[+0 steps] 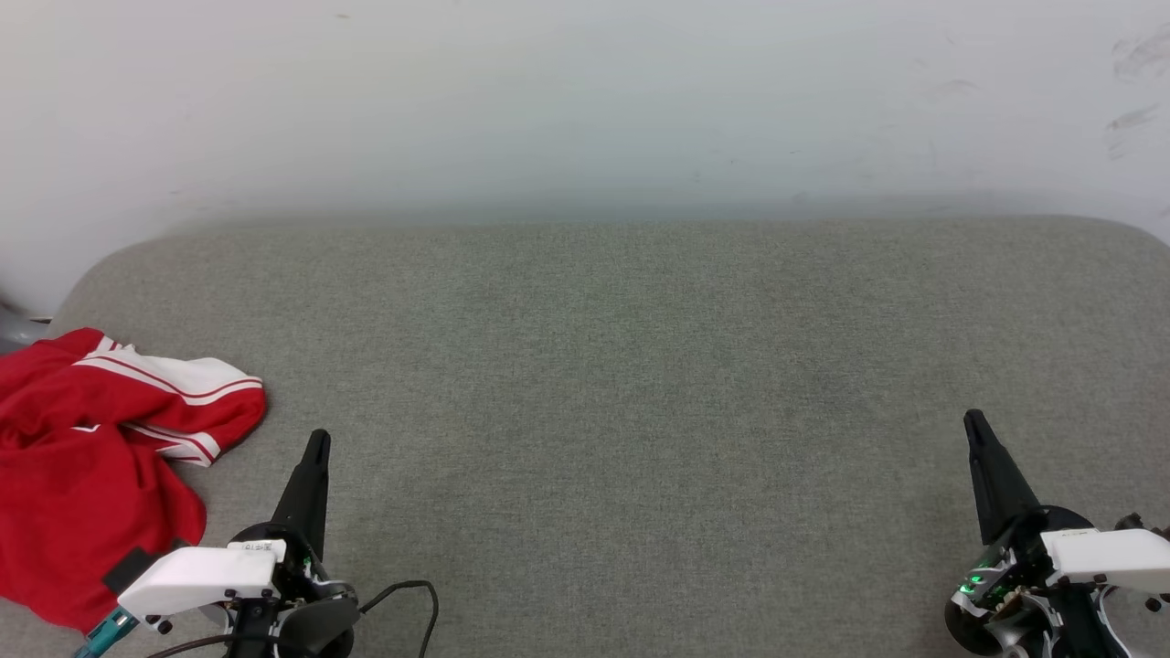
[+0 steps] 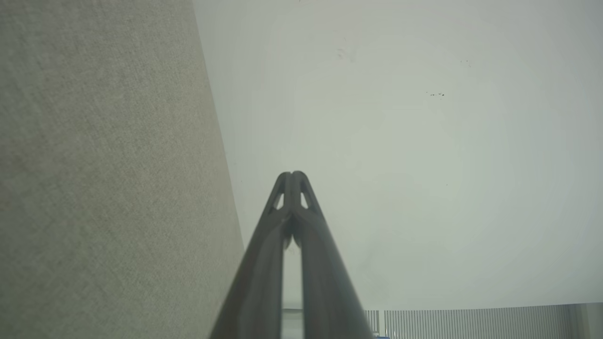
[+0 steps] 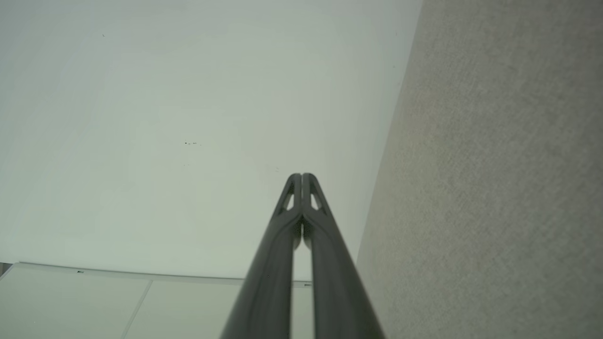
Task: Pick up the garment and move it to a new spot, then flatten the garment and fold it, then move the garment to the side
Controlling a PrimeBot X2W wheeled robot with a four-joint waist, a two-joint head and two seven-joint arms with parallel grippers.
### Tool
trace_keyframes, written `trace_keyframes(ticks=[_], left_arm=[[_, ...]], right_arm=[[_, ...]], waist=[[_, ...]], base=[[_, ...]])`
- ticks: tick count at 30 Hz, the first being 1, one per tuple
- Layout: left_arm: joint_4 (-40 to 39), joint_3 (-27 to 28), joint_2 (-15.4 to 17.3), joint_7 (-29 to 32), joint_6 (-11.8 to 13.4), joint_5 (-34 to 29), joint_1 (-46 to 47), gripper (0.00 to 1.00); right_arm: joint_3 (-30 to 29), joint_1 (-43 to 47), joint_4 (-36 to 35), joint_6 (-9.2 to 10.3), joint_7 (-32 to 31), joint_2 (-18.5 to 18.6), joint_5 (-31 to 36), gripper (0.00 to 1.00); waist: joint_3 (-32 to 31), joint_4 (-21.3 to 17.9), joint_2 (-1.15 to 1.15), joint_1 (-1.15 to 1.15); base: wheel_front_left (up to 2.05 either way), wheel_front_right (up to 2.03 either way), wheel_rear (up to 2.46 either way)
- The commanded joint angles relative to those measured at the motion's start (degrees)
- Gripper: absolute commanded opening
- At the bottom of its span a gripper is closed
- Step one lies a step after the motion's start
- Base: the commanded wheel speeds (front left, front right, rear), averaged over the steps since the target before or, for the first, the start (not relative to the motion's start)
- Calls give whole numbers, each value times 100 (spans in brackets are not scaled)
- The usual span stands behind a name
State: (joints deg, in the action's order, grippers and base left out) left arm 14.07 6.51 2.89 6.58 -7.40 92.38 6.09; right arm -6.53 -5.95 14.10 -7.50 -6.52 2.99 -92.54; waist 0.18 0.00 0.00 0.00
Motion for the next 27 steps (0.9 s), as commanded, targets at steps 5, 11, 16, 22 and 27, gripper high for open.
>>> trace_keyframes(ticks=[5,11,16,22,27], left_arm=[[1,10,-5,10,-25,8,40,0],[1,10,-5,10,-25,8,40,0],[24,-4,-2,-2,2,0,-11,100],[-4,-148,-9,-121,6,-3,-43,100],[-126,-296,-8,-260,5,-10,-25,100]], right_arm=[[3,-66,8,2,0,-19,27,0],[3,-66,8,2,0,-19,27,0],[1,15,20,0,1,-1,-1,100],[89,94,-50,0,113,-4,53,100],[190,118,-202,0,249,4,107,100]], waist=[[0,0,0,0],[0,0,0,0],[0,0,0,0],[4,0,0,0],[6,-1,0,0]], base=[[0,0,0],[0,0,0],[0,0,0],[0,0,0],[0,0,0]])
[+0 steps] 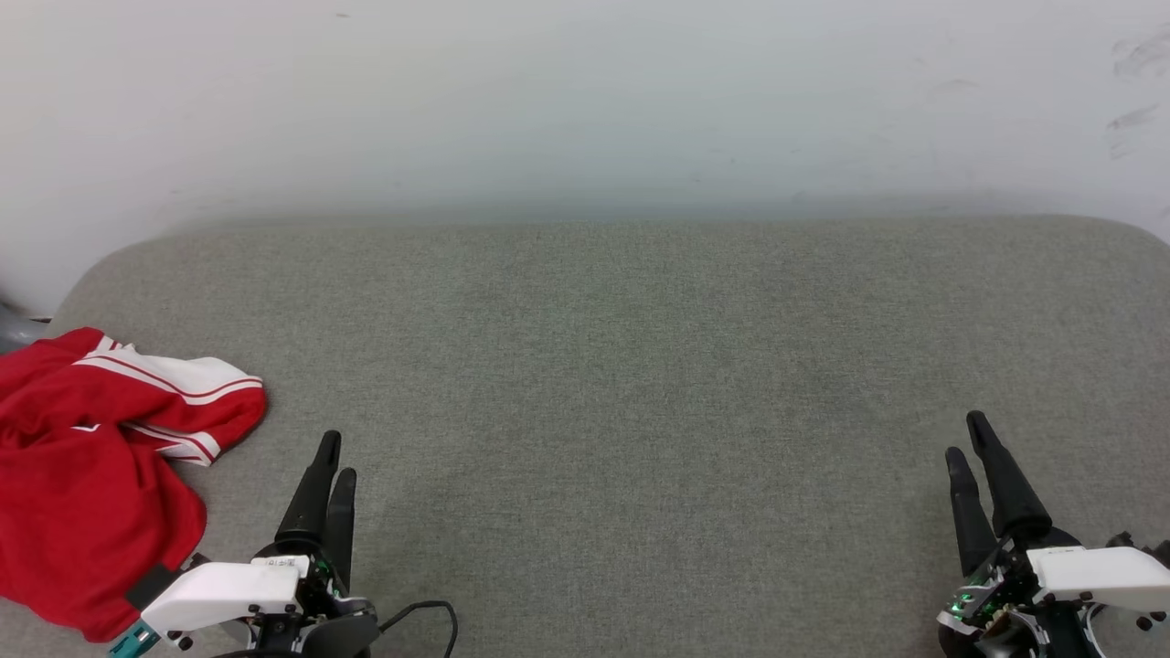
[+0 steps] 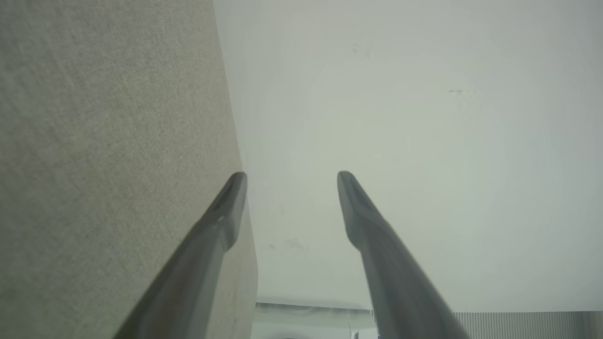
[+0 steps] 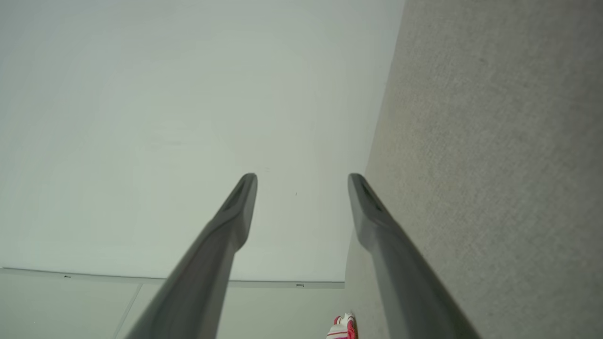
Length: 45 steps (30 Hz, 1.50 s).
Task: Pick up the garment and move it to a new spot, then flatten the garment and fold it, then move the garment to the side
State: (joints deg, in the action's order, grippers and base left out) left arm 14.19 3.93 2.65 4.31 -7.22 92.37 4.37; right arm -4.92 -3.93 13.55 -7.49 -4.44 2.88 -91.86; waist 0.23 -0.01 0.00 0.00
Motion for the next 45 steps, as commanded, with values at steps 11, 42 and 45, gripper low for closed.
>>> trace_keyframes(ticks=[11,42,45], left_arm=[[-555,-256,18,-280,-16,-39,154,100],[-874,-263,37,-979,-25,-3987,-9,100],[-891,-254,33,-1033,-26,-4426,-9,100]], right_arm=[[246,-59,-509,-1,318,96,162,100],[163,20,-854,-1,973,185,4232,100],[171,26,-922,-1,974,163,4714,100]], waist=[[10,0,0,0],[-27,-9,0,0],[-27,-10,0,0]], base=[[0,0,0],[0,0,0],[0,0,0]])
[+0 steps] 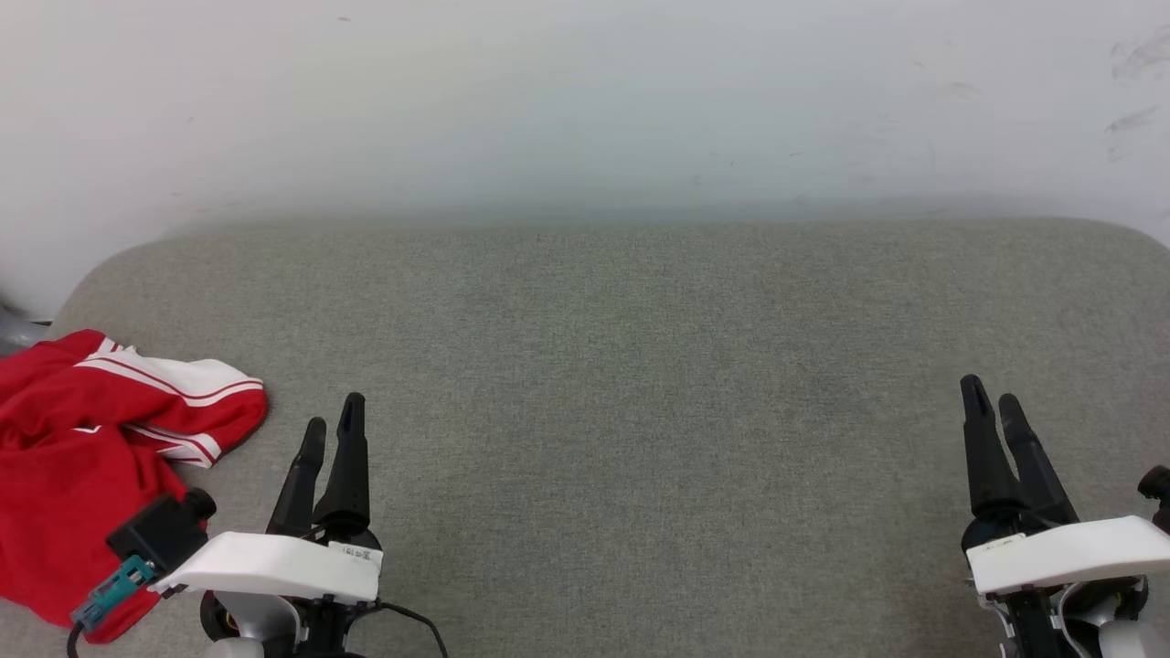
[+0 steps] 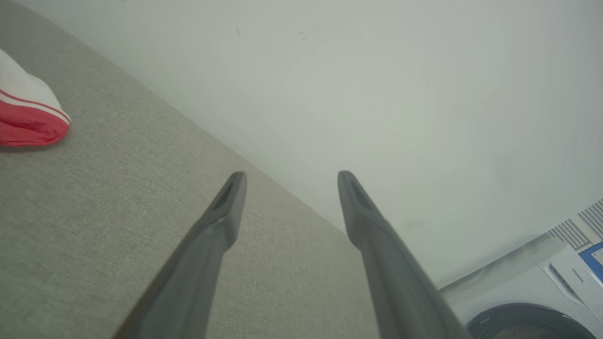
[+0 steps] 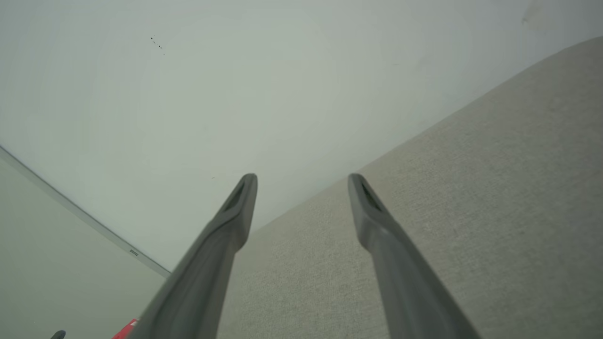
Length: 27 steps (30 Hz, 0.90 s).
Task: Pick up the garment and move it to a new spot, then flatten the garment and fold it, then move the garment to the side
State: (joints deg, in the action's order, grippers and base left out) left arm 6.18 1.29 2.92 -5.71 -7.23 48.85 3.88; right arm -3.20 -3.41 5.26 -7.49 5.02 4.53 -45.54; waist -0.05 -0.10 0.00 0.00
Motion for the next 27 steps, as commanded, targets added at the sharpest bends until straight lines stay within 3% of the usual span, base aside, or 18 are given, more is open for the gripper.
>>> trace_keyframes(ticks=[1,14,27], left_arm=[[-98,6,6,-47,-25,-215,38,100],[-222,-35,113,-263,6,-1830,13,100],[-74,-239,239,-448,115,-2825,-51,100]], right_arm=[[2,-21,-116,-1,25,-10,227,100],[8,20,-408,0,-50,-61,1764,100],[-14,109,-558,0,-183,-77,2885,100]], waist=[[1,0,0,0],[-12,-7,0,0],[-36,-5,0,0]], base=[[0,0,0],[0,0,0],[0,0,0]])
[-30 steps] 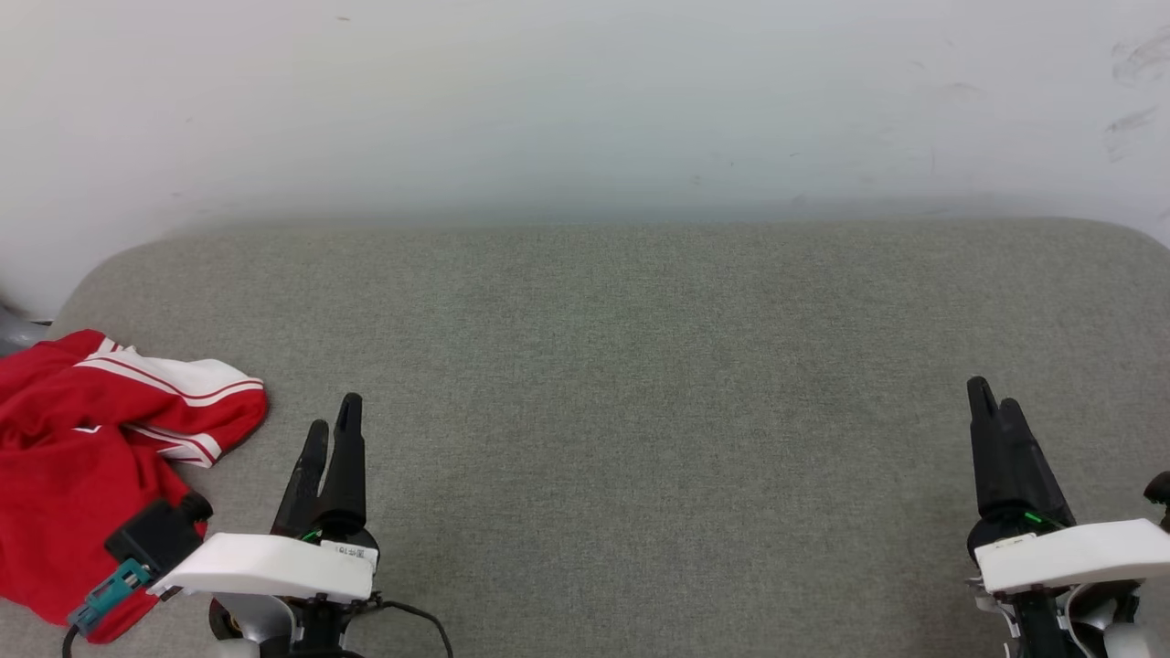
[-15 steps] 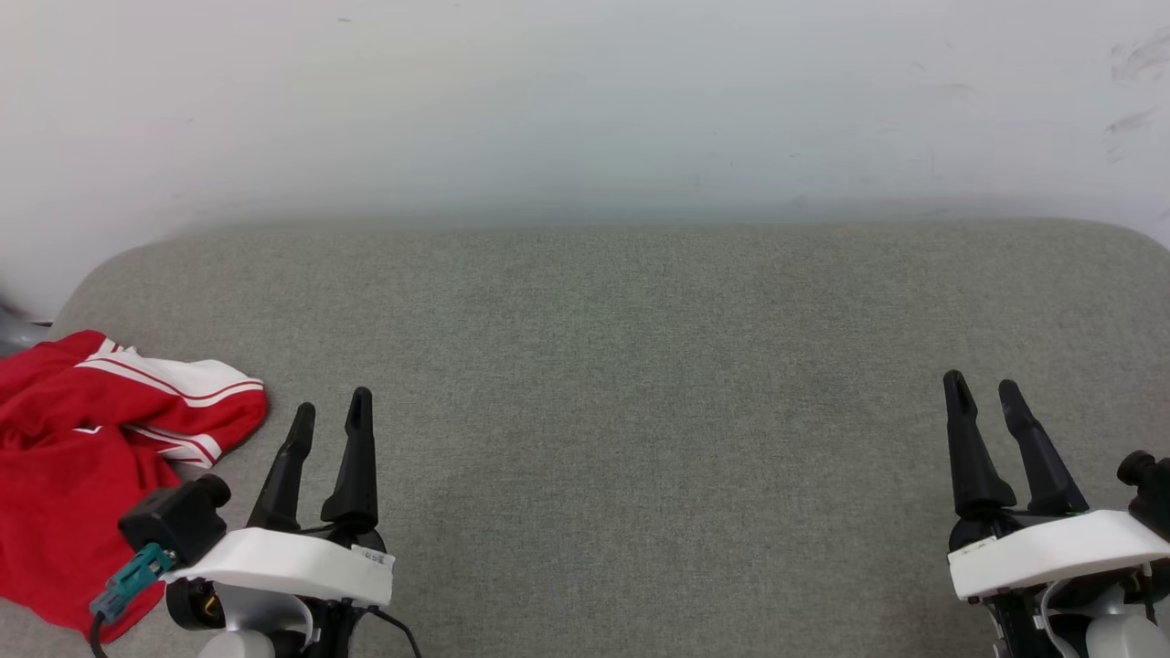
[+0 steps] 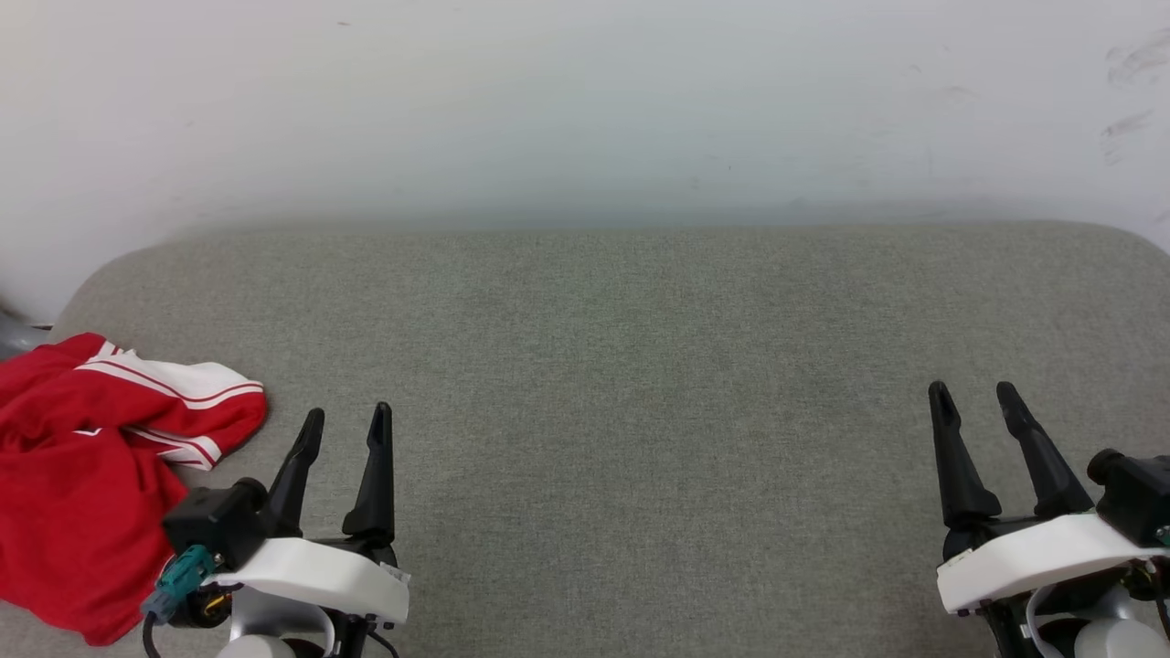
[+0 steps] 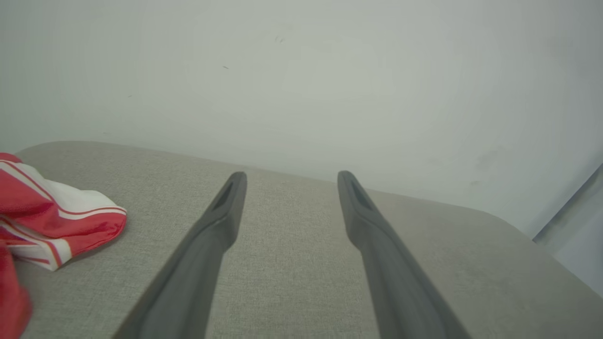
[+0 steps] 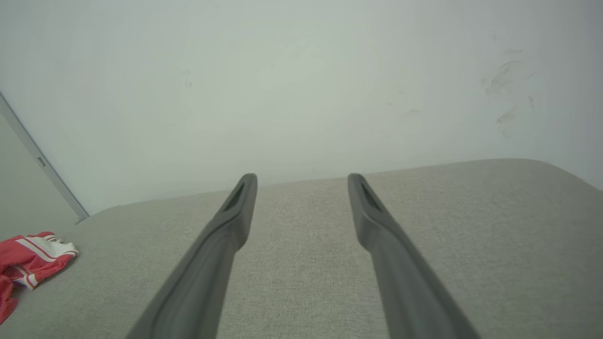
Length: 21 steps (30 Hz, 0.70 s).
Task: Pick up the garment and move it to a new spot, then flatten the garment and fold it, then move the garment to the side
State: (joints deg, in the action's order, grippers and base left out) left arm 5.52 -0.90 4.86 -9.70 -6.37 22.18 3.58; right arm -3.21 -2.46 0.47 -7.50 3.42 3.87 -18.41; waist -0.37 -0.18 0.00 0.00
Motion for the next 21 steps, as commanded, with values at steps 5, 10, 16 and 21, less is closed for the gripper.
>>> trace_keyframes(ticks=[5,10,16,21], left_arm=[[71,-68,90,-122,70,-434,-14,100],[141,-125,129,-183,128,-716,-12,100],[200,-167,155,-241,157,-930,-7,100],[272,-163,152,-303,155,-1077,-6,100]], right_arm=[[-51,58,-124,1,-28,-21,476,100],[-78,94,-144,1,-24,-38,730,100],[-96,123,-152,1,-9,-58,954,100],[-102,138,-173,1,19,-77,1135,100]], waist=[[-19,6,0,0],[-31,6,0,0],[-36,4,0,0],[-37,1,0,0]], base=[[0,0,0],[0,0,0],[0,0,0],[0,0,0]])
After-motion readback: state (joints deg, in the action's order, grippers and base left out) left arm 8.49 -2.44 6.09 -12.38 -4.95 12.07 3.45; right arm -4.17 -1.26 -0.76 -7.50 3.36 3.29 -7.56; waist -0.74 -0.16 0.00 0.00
